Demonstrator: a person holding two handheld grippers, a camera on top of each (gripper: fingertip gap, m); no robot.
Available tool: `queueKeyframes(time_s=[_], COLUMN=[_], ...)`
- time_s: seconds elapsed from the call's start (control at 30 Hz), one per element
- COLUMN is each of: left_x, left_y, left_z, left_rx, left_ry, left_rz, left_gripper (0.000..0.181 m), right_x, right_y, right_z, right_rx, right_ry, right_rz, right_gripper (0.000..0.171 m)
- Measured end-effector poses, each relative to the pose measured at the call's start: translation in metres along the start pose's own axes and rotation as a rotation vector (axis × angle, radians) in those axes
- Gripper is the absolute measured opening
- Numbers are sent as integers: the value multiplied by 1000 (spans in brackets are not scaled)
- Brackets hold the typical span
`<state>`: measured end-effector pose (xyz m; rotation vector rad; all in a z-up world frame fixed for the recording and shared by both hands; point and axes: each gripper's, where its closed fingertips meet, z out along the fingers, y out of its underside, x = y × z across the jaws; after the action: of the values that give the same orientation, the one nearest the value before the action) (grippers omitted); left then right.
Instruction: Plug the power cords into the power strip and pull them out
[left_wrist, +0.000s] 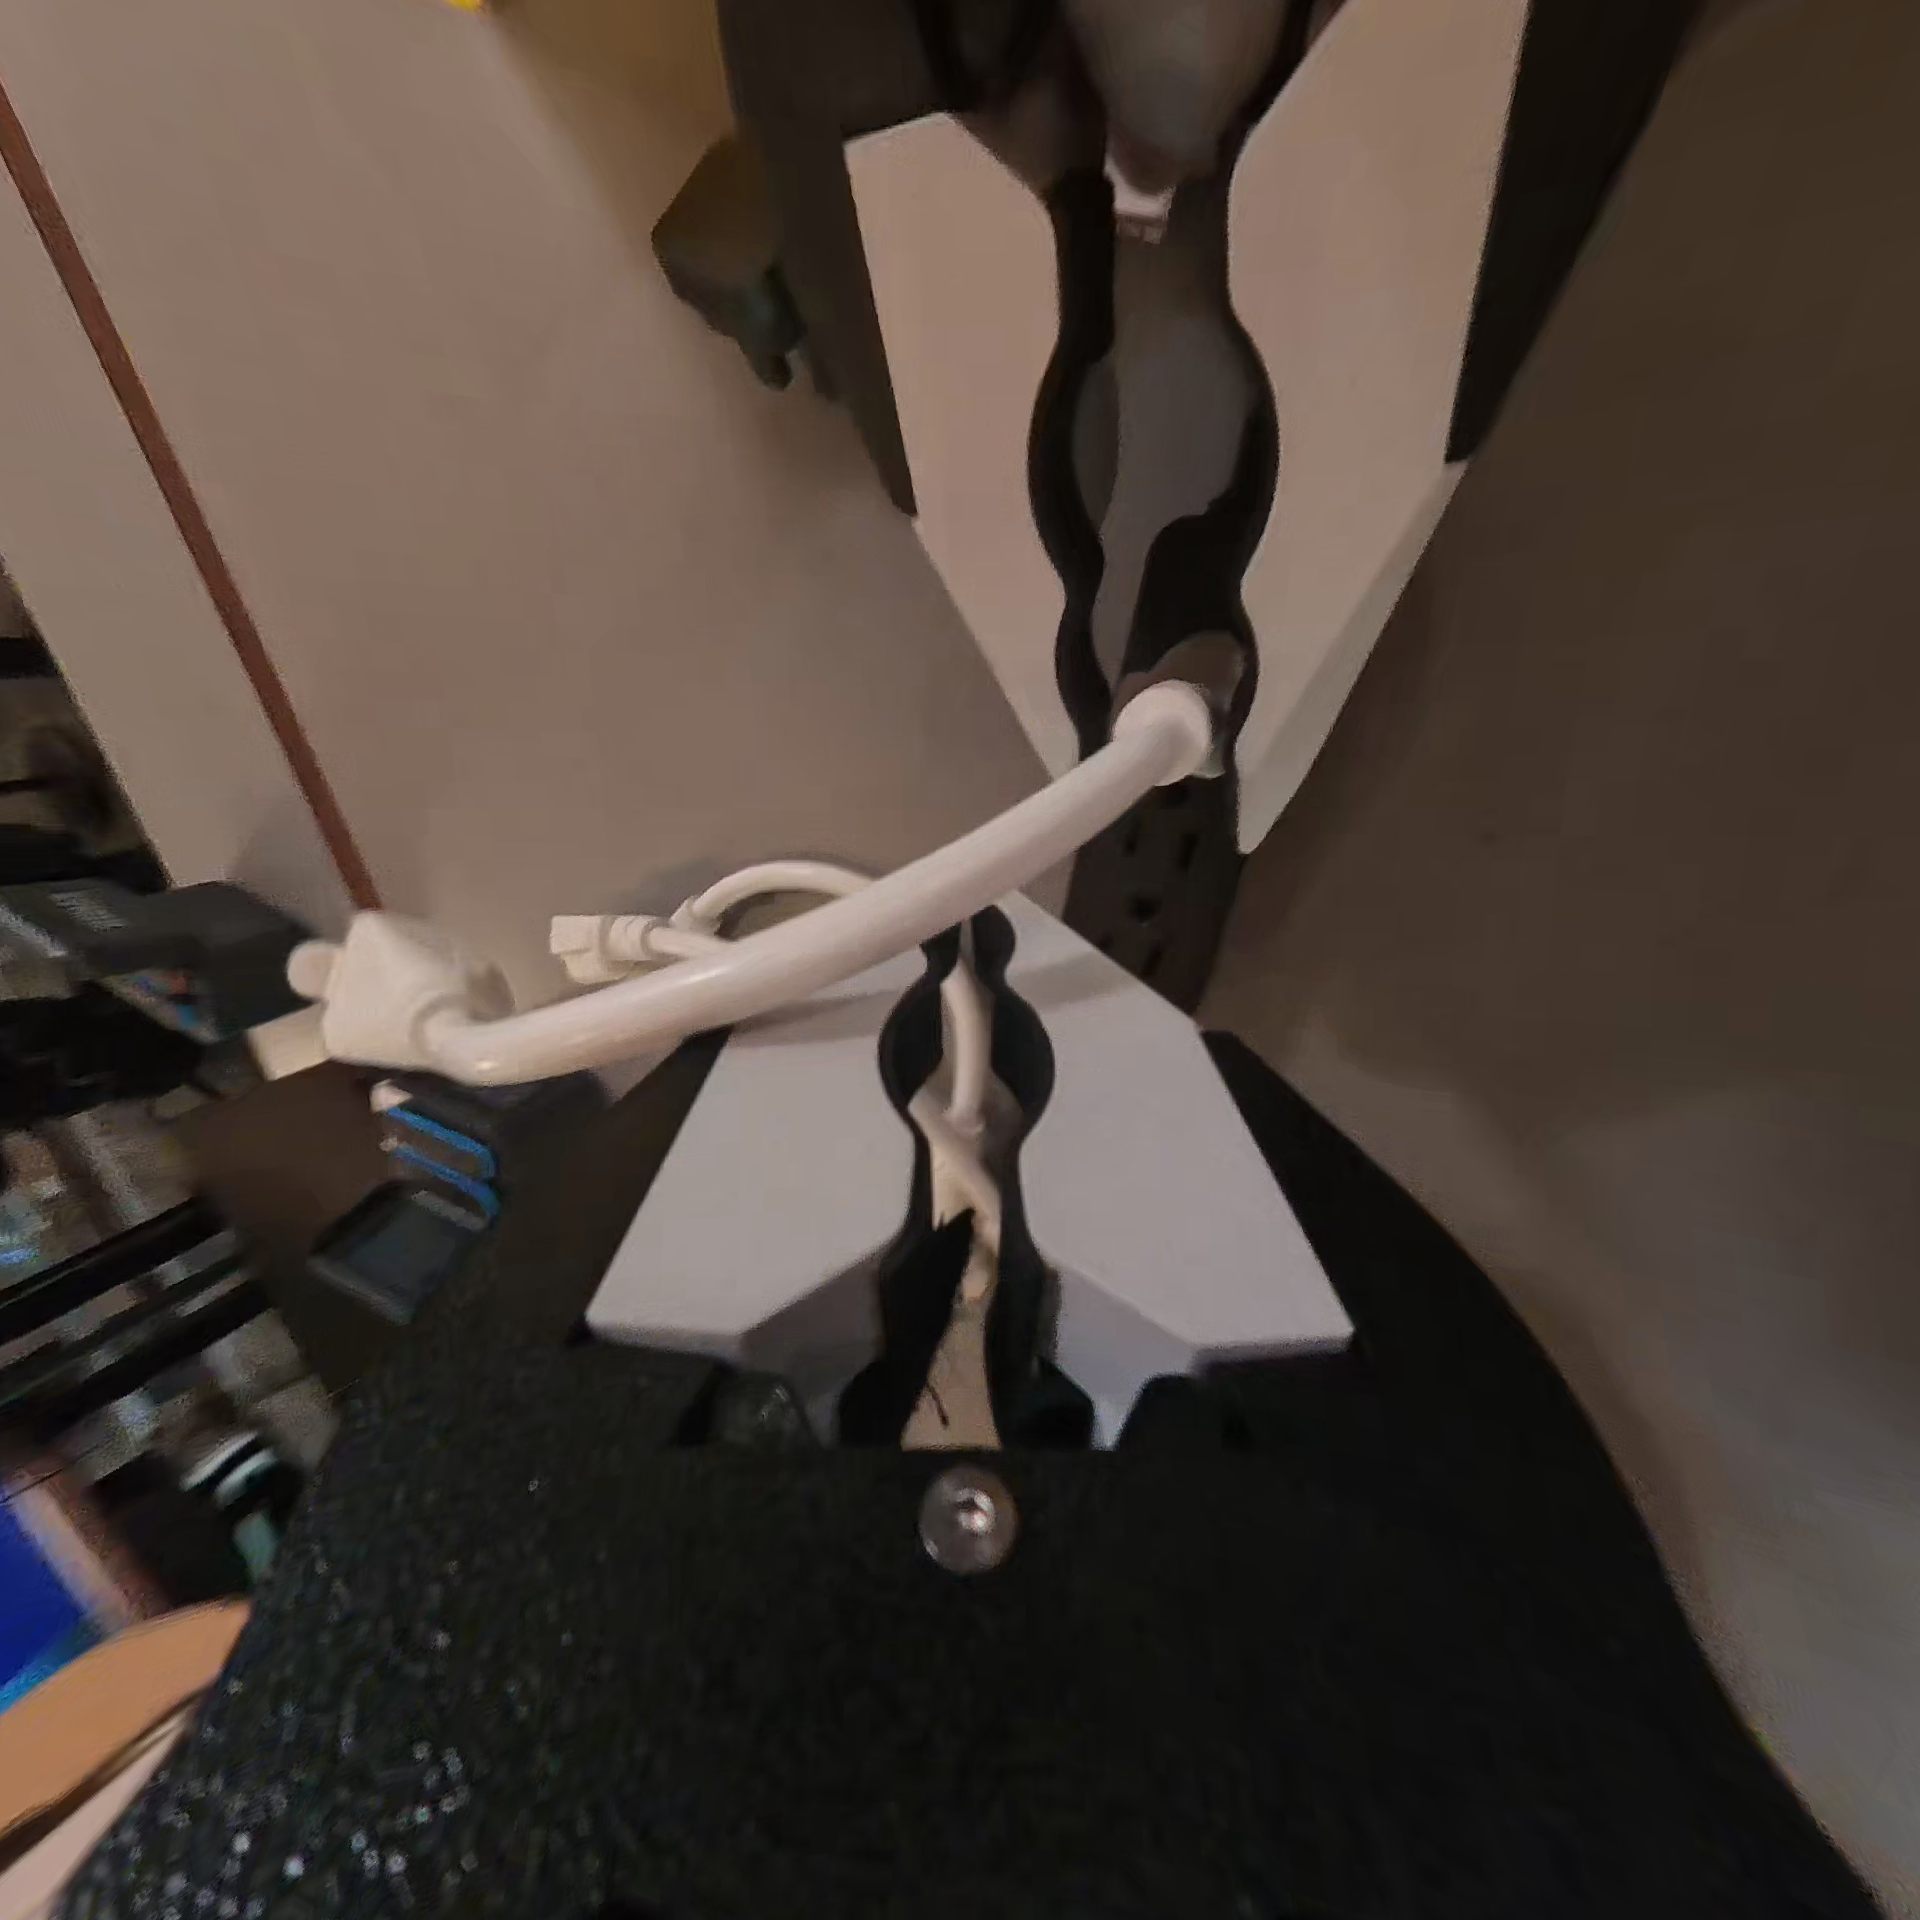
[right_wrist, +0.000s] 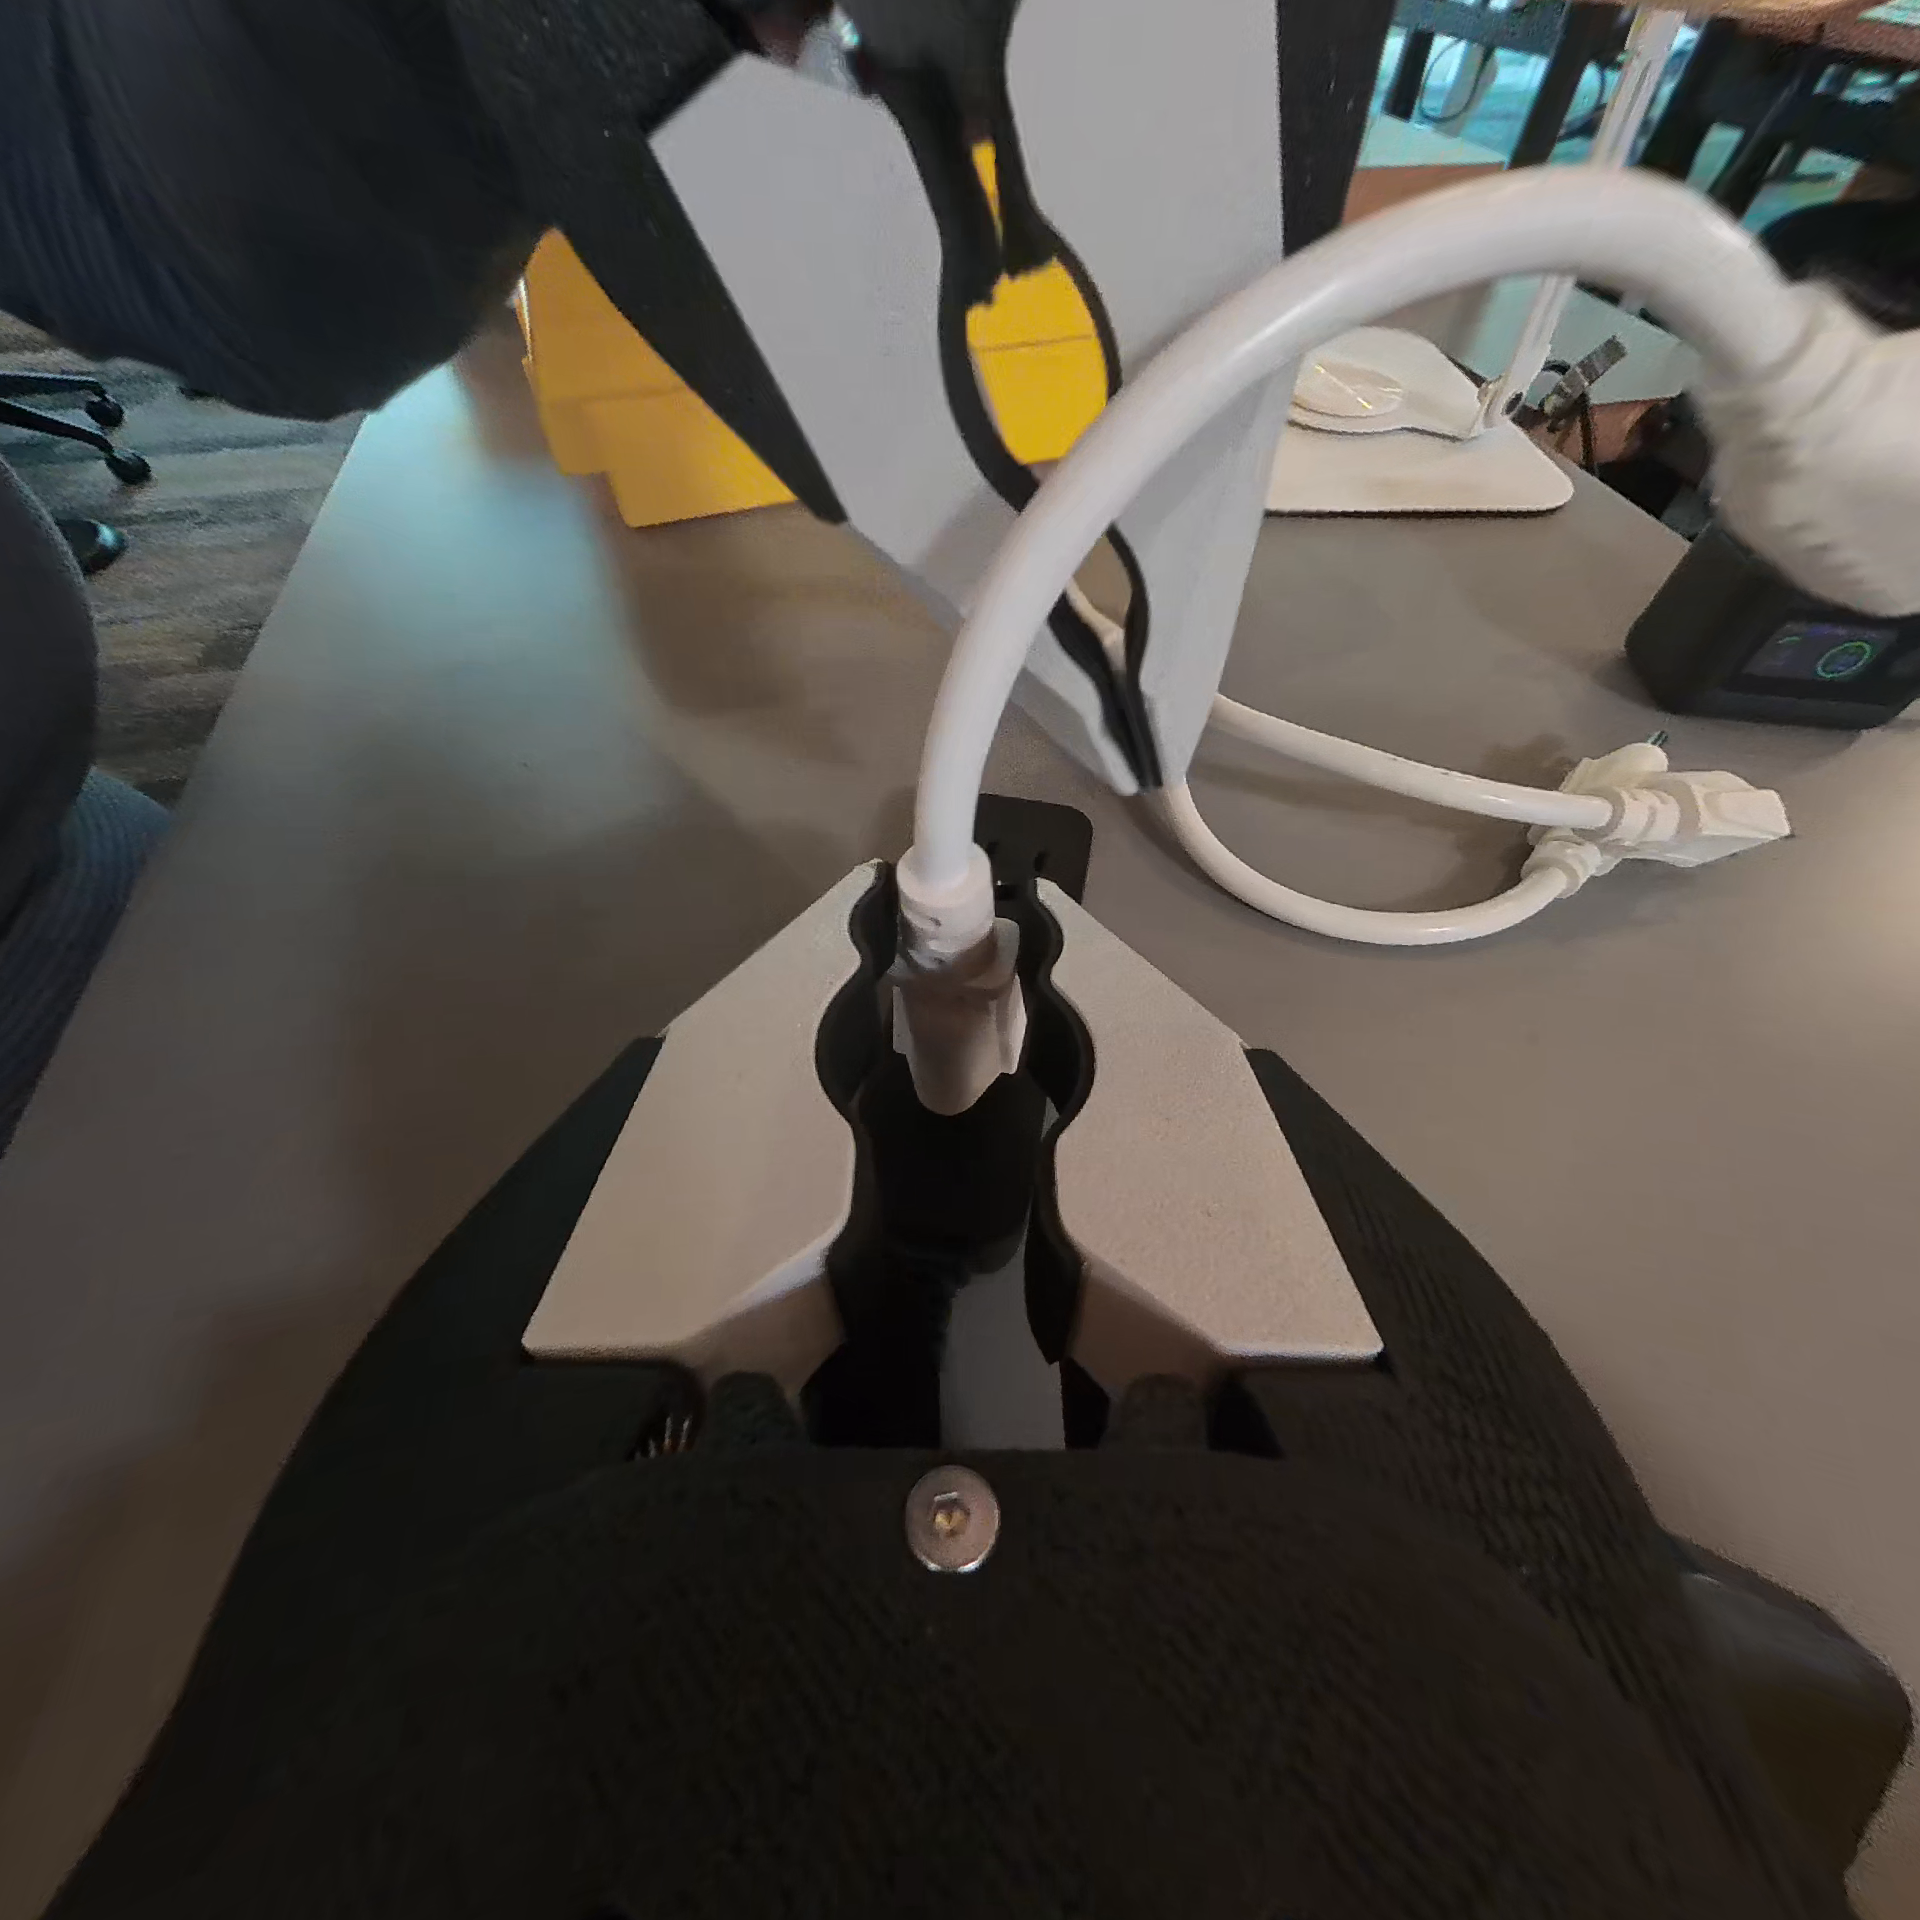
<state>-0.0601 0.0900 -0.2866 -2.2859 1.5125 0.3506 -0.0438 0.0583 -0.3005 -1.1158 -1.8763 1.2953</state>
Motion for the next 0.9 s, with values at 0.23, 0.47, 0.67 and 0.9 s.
queueKeyframes(time_s=[0.23,0.47,0.67,0.9], left_x=[21,23,44,51], left_y=[-5,0,6,7], left_z=[2,2,33,56], left_rx=[364,544,519,480], left_ry=[150,152,201,233], left_rz=[-268,-385,-418,-367], left_gripper=[52,56,99,55], right_x=[-1,-1,-1,-2], right_y=[0,-1,-1,-1], right_z=[1,1,3,3], right_rx=[6,15,22,6], right_ry=[-7,7,2,22], right_rz=[5,-12,8,-27], right_gripper=[24,23,23,23])
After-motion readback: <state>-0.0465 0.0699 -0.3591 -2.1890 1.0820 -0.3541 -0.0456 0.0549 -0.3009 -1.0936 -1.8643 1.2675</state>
